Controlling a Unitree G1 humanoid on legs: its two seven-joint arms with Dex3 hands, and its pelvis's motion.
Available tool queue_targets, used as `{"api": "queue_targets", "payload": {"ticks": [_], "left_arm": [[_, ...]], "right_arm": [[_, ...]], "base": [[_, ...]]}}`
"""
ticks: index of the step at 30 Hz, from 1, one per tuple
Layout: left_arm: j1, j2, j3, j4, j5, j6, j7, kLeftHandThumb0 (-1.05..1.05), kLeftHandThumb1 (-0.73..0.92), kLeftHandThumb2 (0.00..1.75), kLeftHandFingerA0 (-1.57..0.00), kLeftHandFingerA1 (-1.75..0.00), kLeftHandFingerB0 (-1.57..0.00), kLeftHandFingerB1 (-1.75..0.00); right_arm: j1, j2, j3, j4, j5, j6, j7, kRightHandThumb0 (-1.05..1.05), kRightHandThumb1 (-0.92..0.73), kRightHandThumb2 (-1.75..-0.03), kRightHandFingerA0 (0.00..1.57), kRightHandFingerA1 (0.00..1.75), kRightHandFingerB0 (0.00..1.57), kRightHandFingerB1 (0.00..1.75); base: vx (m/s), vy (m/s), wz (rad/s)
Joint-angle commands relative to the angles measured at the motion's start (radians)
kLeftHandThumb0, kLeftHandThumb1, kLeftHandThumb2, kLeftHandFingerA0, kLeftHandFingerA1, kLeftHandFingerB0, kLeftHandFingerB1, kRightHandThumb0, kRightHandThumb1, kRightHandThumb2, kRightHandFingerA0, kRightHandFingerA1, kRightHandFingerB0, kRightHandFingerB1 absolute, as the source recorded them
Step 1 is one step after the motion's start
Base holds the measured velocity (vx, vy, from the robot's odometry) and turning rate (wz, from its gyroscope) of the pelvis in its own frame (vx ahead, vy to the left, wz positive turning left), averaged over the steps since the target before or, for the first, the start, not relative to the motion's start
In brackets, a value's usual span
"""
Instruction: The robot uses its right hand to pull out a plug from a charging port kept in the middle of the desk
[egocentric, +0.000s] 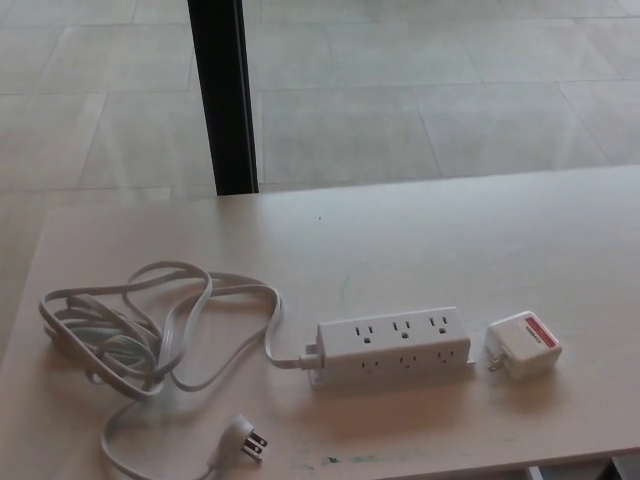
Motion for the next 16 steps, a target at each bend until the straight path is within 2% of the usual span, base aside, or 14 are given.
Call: {"api": "queue_targets", "payload": {"ticks": [1,2,3,5,6,7,8,9,10,11,12,13,14,16], "left_arm": [[0.031,0.021,0.027,0.016,-0.027,-0.023,0.006,-0.86,0.92,0.81,-0.66,-0.59,-0.45,-0.46],[0.032,0.02,0.027,0.015,-0.026,-0.025,0.012,-0.93,0.84,0.97,-0.67,-0.62,-0.44,-0.5],[0.031,0.02,0.026,0.02,-0.026,-0.033,0.01,-0.89,0.92,0.89,-0.65,-0.59,-0.41,-0.46],[0.031,0.02,0.028,0.023,-0.028,-0.033,0.006,-0.87,0.92,0.86,-0.65,-0.58,-0.42,-0.46],[0.034,0.021,0.031,0.024,-0.031,-0.033,0.003,-0.9,0.92,0.88,-0.64,-0.58,-0.41,-0.45],[0.037,0.022,0.031,0.024,-0.03,-0.033,0.003,-0.89,0.92,0.87,-0.65,-0.58,-0.42,-0.45],[0.037,0.023,0.03,0.025,-0.029,-0.033,0.002,-0.9,0.92,0.88,-0.66,-0.59,-0.41,-0.45],[0.037,0.023,0.03,0.026,-0.029,-0.032,0.001,-0.9,0.92,0.88,-0.66,-0.59,-0.41,-0.45],[0.037,0.021,0.032,0.025,-0.032,-0.033,0.001,-0.88,0.92,0.85,-0.65,-0.59,-0.42,-0.46],[0.035,0.019,0.035,0.027,-0.036,-0.031,-0.003,-0.9,0.92,0.86,-0.65,-0.59,-0.41,-0.45],[0.035,0.02,0.03,0.026,-0.029,-0.036,0.002,-0.87,0.92,0.86,-0.65,-0.59,-0.42,-0.47],[0.036,0.02,0.028,0.023,-0.026,-0.038,0.005,-0.88,0.92,0.86,-0.63,-0.58,-0.42,-0.47],[0.034,0.019,0.03,0.024,-0.028,-0.035,0.006,-0.89,0.92,0.84,-0.62,-0.55,-0.43,-0.46],[0.029,0.018,0.034,0.03,-0.031,-0.036,0.005,-0.86,0.92,0.85,-0.63,-0.58,-0.42,-0.46]], "right_arm": [[0.017,0.198,-0.515,0.279,0.43,0.117,-0.462,-0.95,-0.66,-1.27,1.2,1.27,0.0,0.72],[0.018,0.21,-0.52,0.273,0.436,0.114,-0.449,-1.05,-0.92,-0.77,1.22,1.26,0.05,0.88],[0.02,0.226,-0.517,0.274,0.433,0.105,-0.443,-1.05,-0.68,-1.2,1.28,1.27,0.05,0.71],[0.014,0.231,-0.523,0.282,0.43,0.097,-0.447,-1.05,-0.72,-1.34,1.28,1.26,0.03,0.75],[0.01,0.237,-0.529,0.286,0.428,0.103,-0.459,-1.05,-0.69,-1.32,1.26,1.21,0.14,0.81],[0.01,0.239,-0.527,0.292,0.42,0.112,-0.465,-1.05,-0.68,-1.34,1.34,1.28,0.0,0.74],[0.002,0.239,-0.527,0.3,0.411,0.125,-0.477,-1.05,-0.65,-1.2,1.29,1.27,0.13,0.82],[-0.002,0.238,-0.529,0.303,0.409,0.129,-0.482,-1.05,-0.65,-1.2,1.29,1.27,0.13,0.82],[-0.002,0.239,-0.529,0.309,0.413,0.121,-0.475,-1.05,-0.92,-0.86,1.2,1.22,0.11,0.95],[-0.003,0.238,-0.525,0.33,0.417,0.104,-0.46,-1.05,-0.66,-1.33,1.16,1.19,0.02,0.75],[-0.006,0.239,-0.52,0.337,0.414,0.102,-0.46,-1.05,-0.63,-1.22,1.27,1.24,0.15,0.79],[-0.008,0.243,-0.517,0.334,0.41,0.106,-0.461,-1.05,-0.91,-0.83,1.22,1.23,0.17,1.11],[-0.009,0.245,-0.516,0.332,0.409,0.108,-0.46,-1.05,-0.92,-0.8,1.22,1.24,0.27,1.07],[-0.013,0.243,-0.509,0.329,0.403,0.121,-0.461,-1.05,-0.91,-0.82,1.27,1.23,0.25,1.12]], "base": [[0.0,0.0,0.0],[0.0,0.0,0.0],[0.0,0.0,0.0],[0.0,0.0,0.0],[0.0,0.0,0.0],[0.0,0.0,0.0],[0.0,0.0,0.0],[0.0,0.0,0.0],[0.0,0.0,0.0],[0.0,0.0,0.0],[0.0,0.0,0.0],[0.0,0.0,0.0],[0.0,0.0,0.0],[0.0,0.0,0.0]]}}
